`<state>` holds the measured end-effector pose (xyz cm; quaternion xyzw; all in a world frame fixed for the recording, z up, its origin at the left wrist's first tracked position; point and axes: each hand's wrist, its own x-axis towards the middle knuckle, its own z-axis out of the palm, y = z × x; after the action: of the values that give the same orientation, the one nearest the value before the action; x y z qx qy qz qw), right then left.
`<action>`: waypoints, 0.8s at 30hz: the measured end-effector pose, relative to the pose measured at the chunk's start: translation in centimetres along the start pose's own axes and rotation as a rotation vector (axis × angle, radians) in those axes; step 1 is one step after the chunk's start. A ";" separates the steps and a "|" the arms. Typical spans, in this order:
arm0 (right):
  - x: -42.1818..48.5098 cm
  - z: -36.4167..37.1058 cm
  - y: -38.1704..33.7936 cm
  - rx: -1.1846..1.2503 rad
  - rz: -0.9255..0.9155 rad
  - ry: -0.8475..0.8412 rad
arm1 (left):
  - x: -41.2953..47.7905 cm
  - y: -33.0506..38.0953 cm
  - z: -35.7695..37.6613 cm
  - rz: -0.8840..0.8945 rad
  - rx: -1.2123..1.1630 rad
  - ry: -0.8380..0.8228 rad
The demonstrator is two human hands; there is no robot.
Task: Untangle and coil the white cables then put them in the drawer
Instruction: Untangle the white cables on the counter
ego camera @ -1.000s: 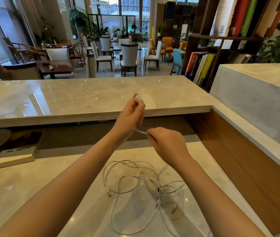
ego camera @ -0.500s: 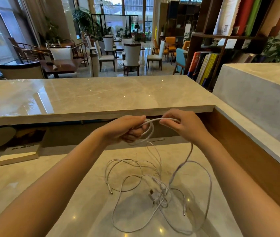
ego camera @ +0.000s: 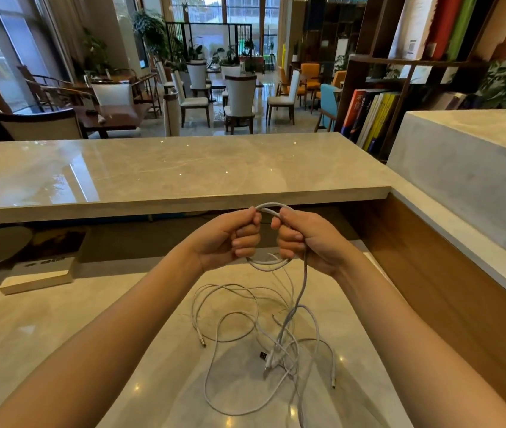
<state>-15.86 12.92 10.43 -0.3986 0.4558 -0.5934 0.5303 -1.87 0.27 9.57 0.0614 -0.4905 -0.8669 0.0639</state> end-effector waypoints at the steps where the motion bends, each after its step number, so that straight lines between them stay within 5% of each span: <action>1: 0.1 -0.1 0.0 0.001 0.016 0.009 | 0.0 -0.2 0.2 0.007 0.014 0.018; 9: -0.1 -0.7 -0.6 -0.069 0.083 -0.011 | 0.2 -0.8 1.7 0.073 0.032 0.124; 16: -0.6 -0.6 0.8 0.049 -0.043 -0.003 | 0.7 0.4 2.4 0.141 -0.059 0.229; 24: -1.3 -1.9 0.3 -0.538 -0.175 0.286 | 0.4 2.3 1.8 0.206 -0.192 0.281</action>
<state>-17.44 14.46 9.67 -0.4746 0.6303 -0.5451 0.2835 -2.50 0.57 12.44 0.1248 -0.3956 -0.8815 0.2255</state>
